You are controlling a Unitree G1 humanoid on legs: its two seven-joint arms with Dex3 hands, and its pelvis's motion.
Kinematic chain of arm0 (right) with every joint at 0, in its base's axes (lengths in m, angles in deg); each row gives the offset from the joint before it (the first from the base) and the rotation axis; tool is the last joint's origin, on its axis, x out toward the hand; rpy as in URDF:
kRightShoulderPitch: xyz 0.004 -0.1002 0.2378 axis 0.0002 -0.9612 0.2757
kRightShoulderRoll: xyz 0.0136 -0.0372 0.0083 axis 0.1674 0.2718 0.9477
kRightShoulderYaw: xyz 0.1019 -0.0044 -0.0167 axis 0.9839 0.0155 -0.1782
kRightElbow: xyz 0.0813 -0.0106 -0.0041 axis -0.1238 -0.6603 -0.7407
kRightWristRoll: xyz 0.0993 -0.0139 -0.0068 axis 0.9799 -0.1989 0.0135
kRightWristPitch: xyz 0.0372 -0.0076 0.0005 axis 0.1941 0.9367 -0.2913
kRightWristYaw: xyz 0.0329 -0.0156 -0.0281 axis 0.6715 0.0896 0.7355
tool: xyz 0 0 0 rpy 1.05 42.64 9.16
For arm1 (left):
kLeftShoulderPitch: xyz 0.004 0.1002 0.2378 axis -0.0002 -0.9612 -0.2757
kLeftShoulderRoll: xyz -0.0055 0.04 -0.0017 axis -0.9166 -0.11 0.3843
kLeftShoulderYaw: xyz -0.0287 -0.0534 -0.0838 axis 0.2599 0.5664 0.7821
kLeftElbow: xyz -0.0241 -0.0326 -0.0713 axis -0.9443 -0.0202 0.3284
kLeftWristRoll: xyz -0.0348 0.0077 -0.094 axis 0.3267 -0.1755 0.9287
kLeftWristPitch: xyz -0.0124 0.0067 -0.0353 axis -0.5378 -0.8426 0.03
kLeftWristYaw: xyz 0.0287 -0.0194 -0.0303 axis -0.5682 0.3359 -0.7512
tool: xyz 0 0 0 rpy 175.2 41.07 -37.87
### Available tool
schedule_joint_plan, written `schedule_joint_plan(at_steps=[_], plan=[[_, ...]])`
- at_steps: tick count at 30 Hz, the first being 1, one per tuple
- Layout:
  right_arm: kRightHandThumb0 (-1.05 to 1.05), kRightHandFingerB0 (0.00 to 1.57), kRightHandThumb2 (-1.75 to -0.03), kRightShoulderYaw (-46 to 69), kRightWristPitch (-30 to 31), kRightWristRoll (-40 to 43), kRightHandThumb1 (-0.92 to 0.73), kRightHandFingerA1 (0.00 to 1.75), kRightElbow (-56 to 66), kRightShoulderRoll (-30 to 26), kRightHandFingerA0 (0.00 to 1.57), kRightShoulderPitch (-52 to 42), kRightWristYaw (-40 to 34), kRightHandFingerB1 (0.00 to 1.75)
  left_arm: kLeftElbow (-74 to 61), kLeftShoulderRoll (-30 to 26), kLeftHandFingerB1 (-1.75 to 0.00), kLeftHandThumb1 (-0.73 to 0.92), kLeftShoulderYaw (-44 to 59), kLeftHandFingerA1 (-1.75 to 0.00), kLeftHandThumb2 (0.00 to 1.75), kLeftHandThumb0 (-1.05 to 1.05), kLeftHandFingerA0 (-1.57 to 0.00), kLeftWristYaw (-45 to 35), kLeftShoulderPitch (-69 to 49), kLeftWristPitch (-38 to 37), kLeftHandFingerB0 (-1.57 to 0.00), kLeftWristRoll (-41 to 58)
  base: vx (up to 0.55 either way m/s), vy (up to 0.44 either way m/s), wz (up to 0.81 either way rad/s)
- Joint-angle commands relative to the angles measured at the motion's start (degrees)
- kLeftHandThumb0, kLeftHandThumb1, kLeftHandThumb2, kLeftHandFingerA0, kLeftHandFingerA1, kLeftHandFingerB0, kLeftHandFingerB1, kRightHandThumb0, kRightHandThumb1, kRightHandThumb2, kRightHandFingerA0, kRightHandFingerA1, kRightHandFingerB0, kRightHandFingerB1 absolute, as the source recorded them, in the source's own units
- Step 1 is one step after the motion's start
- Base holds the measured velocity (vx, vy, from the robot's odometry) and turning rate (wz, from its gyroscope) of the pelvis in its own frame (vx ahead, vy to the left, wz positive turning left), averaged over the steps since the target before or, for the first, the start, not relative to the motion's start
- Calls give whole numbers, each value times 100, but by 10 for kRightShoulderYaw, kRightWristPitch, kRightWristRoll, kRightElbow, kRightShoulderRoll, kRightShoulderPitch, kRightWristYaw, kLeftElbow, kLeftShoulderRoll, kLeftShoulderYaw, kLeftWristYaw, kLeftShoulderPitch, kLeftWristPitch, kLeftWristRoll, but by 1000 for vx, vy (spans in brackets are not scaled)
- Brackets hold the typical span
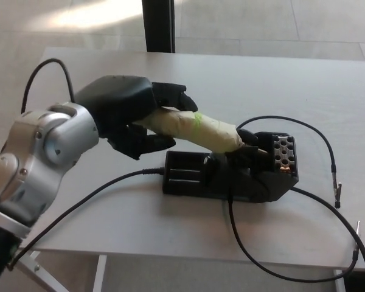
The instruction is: Use the left hand of the robot to grab the soldering gun kept on the middle of the table and pull it out of its base and keep it on the left side of the base
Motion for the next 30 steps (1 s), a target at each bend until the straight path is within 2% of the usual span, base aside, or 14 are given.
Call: schedule_joint_plan(at_steps=[1,2,3,5,8,9,10,16,17,22,23,24,27,30], plan=[[-105,59,-126,4,-8,12,-36,109,5,-7,123,0,4,122,4,42,-57,77,22,-122,72,-10,-97,28,-37,-12,-74,35,0,0,0],[-105,61,-126,5,-12,13,-36,107,4,-6,123,-1,4,123,11,54,-96,68,29,-116,91,-5,-98,34,-41,-11,-93,41,0,0,0],[-105,61,-126,5,-12,13,-36,107,4,-6,123,-1,4,123,11,56,-96,68,32,-116,91,-5,-98,33,-42,-12,-93,39,0,0,0],[-104,62,-125,-1,-10,8,-36,105,6,-8,125,-1,2,123,18,56,-141,64,37,-168,93,-14,-101,23,-44,-19,-82,44,0,0,0],[-105,57,-107,-4,-12,5,-42,102,5,-9,123,-1,4,136,21,53,-150,64,37,-169,93,-15,-94,18,-42,-16,-77,37,0,0,0],[-105,63,-123,-6,-13,3,-35,107,2,-9,120,-1,3,121,18,52,-153,65,36,-172,92,-15,-90,16,-42,-8,-74,34,0,0,0],[-105,54,-105,-5,0,5,-40,101,0,-11,121,6,1,133,14,49,-154,65,39,-173,92,-16,-92,14,-46,-4,-73,35,0,0,0],[-105,64,-123,-15,-6,-1,-34,102,1,-13,126,9,-3,122,7,30,-166,63,45,-175,96,-16,-98,2,-38,-13,-72,39,0,0,0],[-105,57,-108,-12,-3,3,-39,96,1,-13,128,11,-6,136,0,20,-163,62,44,-175,96,-17,-97,-10,-29,5,-72,32,0,0,0],[-105,62,-121,-16,-5,2,-32,99,-1,-19,128,11,2,123,-10,-27,-149,60,60,-167,106,-23,-101,-50,3,10,-79,41,0,0,0],[-105,53,-104,-16,-7,1,-42,95,-1,-19,126,11,2,137,-9,-31,-151,59,61,-167,108,-20,-101,-52,6,7,-78,44,0,0,0],[-105,61,-121,-19,-8,-1,-32,99,-1,-19,126,11,3,122,-6,-40,-151,60,67,-172,106,-18,-95,-57,12,3,-79,47,0,0,0],[-105,58,-103,-25,-9,-4,-43,93,0,-20,130,12,0,134,-5,-78,-153,63,83,-175,96,-19,-94,-79,43,8,-74,44,0,0,0],[-105,60,-120,-24,-4,1,-31,98,0,-21,127,14,1,122,7,-107,-168,67,100,-175,90,-22,-90,-103,83,0,-62,58,0,0,0]])
